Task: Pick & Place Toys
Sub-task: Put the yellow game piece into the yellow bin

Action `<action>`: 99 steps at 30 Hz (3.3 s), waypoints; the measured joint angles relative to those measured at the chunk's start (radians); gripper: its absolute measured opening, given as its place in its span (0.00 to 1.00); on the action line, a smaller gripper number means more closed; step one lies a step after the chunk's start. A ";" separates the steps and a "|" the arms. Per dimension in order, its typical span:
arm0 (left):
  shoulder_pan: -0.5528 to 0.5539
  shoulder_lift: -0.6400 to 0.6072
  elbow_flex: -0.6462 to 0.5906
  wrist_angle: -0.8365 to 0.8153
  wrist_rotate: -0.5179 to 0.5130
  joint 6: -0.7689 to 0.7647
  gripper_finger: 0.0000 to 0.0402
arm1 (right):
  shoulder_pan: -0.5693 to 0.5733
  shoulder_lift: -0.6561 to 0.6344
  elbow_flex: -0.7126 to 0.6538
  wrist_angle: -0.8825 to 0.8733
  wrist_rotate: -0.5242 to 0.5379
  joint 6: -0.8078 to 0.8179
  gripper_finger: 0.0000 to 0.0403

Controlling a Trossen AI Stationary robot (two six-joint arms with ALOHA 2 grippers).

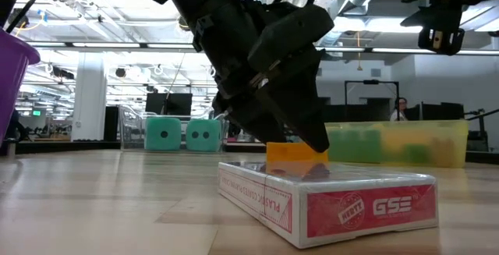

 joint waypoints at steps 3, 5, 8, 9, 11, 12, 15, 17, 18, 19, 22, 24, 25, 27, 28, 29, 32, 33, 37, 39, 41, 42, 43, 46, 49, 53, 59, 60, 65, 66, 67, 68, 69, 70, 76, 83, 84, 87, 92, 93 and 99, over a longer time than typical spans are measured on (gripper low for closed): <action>0.007 0.000 0.000 0.000 0.002 -0.013 0.79 | 0.000 0.000 0.000 0.000 0.000 0.000 0.34; 0.013 0.000 0.000 0.002 0.002 -0.024 0.77 | 0.000 0.000 0.000 0.000 0.000 -0.001 0.34; 0.021 0.000 0.000 0.018 0.002 -0.031 0.75 | 0.000 0.000 0.000 0.000 0.000 -0.002 0.34; 0.024 0.000 0.000 0.027 -0.001 -0.031 0.74 | 0.000 0.000 0.000 0.000 0.000 -0.002 0.34; 0.025 0.000 0.000 0.049 -0.024 -0.043 0.73 | 0.000 0.000 0.000 0.000 0.000 -0.002 0.34; 0.026 0.000 0.000 0.055 -0.038 -0.047 0.73 | 0.000 0.000 0.000 0.000 0.000 -0.002 0.34; 0.034 0.000 0.000 0.074 -0.051 -0.054 0.68 | 0.000 0.000 0.000 0.000 0.000 -0.003 0.34; 0.035 0.000 0.000 0.073 -0.051 -0.057 0.63 | 0.000 0.000 0.000 0.000 0.000 -0.003 0.34; 0.035 0.000 0.000 0.073 -0.051 -0.057 0.60 | 0.000 0.000 0.000 0.000 0.000 -0.003 0.34; 0.035 0.000 0.000 0.078 -0.052 -0.055 0.57 | 0.000 0.000 0.000 0.000 0.000 -0.002 0.34; 0.032 0.000 0.000 0.115 -0.056 -0.030 0.53 | 0.000 0.000 0.000 0.000 0.000 -0.002 0.34; 0.029 0.000 0.000 0.132 -0.056 -0.026 0.54 | 0.000 0.000 0.000 0.000 0.000 -0.002 0.34; 0.028 0.000 0.000 0.140 -0.057 -0.026 0.56 | 0.000 0.000 0.000 0.000 -0.001 -0.002 0.34; 0.023 0.000 0.000 0.150 -0.058 -0.025 0.62 | 0.000 0.000 0.000 0.000 -0.003 -0.002 0.34; 0.020 0.000 0.000 0.151 -0.058 -0.024 0.65 | 0.001 0.000 0.000 0.000 -0.003 -0.002 0.34; 0.017 0.000 0.000 0.150 -0.058 -0.024 0.69 | 0.003 0.000 0.000 0.000 -0.003 -0.002 0.34; 0.000 0.000 0.000 0.138 -0.063 -0.015 0.81 | 0.015 0.000 0.000 -0.001 -0.003 -0.003 0.34; -0.007 0.000 0.000 0.132 -0.075 -0.011 0.86 | 0.019 0.000 0.000 -0.001 -0.003 -0.008 0.34; -0.030 0.000 0.000 0.118 -0.172 0.038 0.98 | 0.028 0.000 0.000 -0.005 -0.002 -0.018 0.34; -0.032 0.000 0.000 0.114 -0.185 0.063 0.97 | 0.026 0.000 0.000 -0.007 -0.002 -0.018 0.34; -0.030 0.000 0.000 0.114 -0.189 0.084 0.96 | 0.026 0.000 0.000 -0.014 -0.001 -0.018 0.34; -0.027 0.005 0.000 0.120 -0.190 0.088 0.96 | 0.026 0.000 0.000 -0.013 0.000 -0.018 0.34; -0.026 0.012 -0.002 0.125 -0.189 0.089 0.96 | 0.026 0.000 0.000 -0.013 0.000 -0.018 0.34; -0.025 0.045 -0.013 0.138 -0.172 0.080 0.98 | 0.026 0.000 0.000 -0.013 0.000 -0.018 0.34; -0.026 0.077 -0.013 0.147 -0.167 0.035 0.99 | 0.026 0.000 0.000 -0.017 0.000 -0.018 0.34; -0.023 0.090 -0.013 0.164 -0.172 -0.023 0.97 | 0.026 0.000 0.000 -0.022 0.000 -0.014 0.34; -0.015 0.091 -0.013 0.162 -0.196 -0.011 0.89 | 0.026 0.001 0.000 -0.024 0.000 -0.010 0.34; -0.015 0.091 -0.013 0.162 -0.196 -0.014 0.88 | 0.026 0.001 0.000 -0.024 0.000 -0.010 0.34; -0.009 0.091 -0.013 0.165 -0.196 -0.031 0.73 | 0.026 0.001 0.000 -0.024 0.000 -0.011 0.34; -0.008 0.091 -0.013 0.167 -0.197 -0.044 0.70 | 0.026 0.001 0.000 -0.024 0.000 -0.015 0.34; -0.008 0.091 -0.013 0.170 -0.195 -0.058 0.70 | 0.026 0.001 0.000 -0.024 0.000 -0.021 0.34; -0.008 0.091 -0.013 0.177 -0.185 -0.079 0.70 | 0.026 0.001 0.000 -0.024 0.000 -0.026 0.34; -0.005 0.091 -0.013 0.187 -0.170 -0.099 0.70 | 0.026 0.001 0.000 -0.024 0.000 -0.032 0.34; -0.001 0.091 -0.012 0.201 -0.149 -0.120 0.70 | 0.026 0.001 0.000 -0.023 0.000 -0.046 0.34; 0.032 0.084 -0.012 0.336 0.043 -0.233 0.70 | 0.027 0.001 0.000 -0.013 -0.002 -0.192 0.34; 0.089 0.058 -0.013 0.490 0.318 -0.309 0.70 | 0.068 0.001 0.000 0.053 -0.006 -0.531 0.34; 0.096 0.056 -0.013 0.513 0.339 -0.318 0.70 | 0.080 0.001 0.000 0.062 -0.008 -0.592 0.34; 0.115 0.044 -0.013 0.580 0.398 -0.356 0.70 | 0.128 0.001 0.000 0.080 -0.028 -0.746 0.34; 0.145 0.030 -0.013 0.705 0.418 -0.396 0.70 | 0.220 0.001 0.000 0.125 -0.029 -0.933 0.34; 0.150 0.028 -0.013 0.733 0.418 -0.402 0.70 | 0.235 0.001 0.000 0.137 -0.028 -0.939 0.34; 0.171 0.016 -0.012 0.841 0.423 -0.424 0.70 | 0.281 0.001 0.000 0.212 0.016 -0.945 0.34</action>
